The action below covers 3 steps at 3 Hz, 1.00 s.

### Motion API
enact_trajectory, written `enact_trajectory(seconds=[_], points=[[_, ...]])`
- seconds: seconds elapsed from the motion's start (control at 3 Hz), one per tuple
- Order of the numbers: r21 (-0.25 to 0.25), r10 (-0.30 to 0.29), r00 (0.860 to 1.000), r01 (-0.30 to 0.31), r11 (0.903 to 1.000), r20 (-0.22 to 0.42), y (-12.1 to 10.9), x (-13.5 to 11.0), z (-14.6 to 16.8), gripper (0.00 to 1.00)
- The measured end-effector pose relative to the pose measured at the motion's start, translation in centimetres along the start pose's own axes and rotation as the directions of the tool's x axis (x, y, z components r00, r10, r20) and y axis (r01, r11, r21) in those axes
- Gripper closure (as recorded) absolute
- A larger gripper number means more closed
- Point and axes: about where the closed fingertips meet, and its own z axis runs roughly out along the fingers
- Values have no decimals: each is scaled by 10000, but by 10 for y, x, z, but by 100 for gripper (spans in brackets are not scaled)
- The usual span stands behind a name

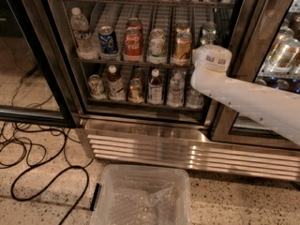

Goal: Pick green can from middle shelf of fridge

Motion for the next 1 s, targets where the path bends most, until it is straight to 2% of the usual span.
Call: enact_trajectory(seconds=[1.0], points=[[323, 285, 9996, -285, 9991, -3, -8, 0, 18, 42]])
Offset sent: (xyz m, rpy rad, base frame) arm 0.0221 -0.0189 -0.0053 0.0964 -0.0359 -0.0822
